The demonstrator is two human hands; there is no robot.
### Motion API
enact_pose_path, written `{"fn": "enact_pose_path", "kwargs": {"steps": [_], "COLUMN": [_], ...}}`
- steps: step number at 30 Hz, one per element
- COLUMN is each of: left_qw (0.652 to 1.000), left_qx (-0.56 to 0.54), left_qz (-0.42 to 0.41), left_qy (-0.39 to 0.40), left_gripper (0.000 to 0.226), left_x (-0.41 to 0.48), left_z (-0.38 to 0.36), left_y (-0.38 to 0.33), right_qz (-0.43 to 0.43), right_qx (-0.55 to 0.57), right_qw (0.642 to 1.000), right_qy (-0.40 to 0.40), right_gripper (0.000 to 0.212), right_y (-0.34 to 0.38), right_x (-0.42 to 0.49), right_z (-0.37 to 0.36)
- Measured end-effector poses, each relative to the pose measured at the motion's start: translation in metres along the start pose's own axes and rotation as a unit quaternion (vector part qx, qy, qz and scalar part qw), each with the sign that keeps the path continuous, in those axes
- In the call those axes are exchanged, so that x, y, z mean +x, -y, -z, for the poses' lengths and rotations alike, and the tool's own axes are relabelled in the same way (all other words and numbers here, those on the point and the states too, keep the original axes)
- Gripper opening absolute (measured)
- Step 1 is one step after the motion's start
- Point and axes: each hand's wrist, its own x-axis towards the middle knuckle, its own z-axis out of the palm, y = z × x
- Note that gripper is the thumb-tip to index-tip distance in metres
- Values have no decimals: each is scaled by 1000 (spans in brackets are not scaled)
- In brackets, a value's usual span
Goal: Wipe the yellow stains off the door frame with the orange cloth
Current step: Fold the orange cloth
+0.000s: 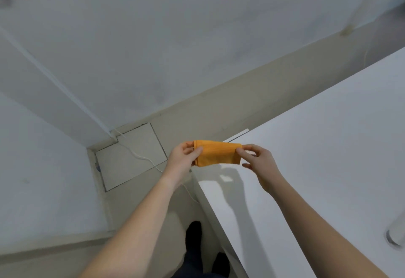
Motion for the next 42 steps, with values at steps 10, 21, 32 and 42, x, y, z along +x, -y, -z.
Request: {"fn": "enact_pose_path", "kwargs": {"steps": [10, 21, 32, 42], "left_qw": [981, 963, 961, 940], "left_qx": [-85, -32, 10, 44], "left_qz": [-154, -227, -171, -135], "left_qy": [-77, -141, -216, -309], "left_gripper": [12, 18, 22, 33], "left_x": [-85, -147, -199, -270], "left_z": [72, 192, 313, 361], "left_y": [-105, -190, -194, -154], "right_qz": [201, 267, 309, 362], "right_qx": [29, 55, 36, -33], "right_qw": [976, 951, 915, 841], "right_qy": [74, 146, 258, 400], "right_gripper": [9, 12, 17, 23], "right_y": [107, 205, 249, 272], "right_x": [-52, -73, -102, -138], "right_z": [-52, -169, -298, -395]}}
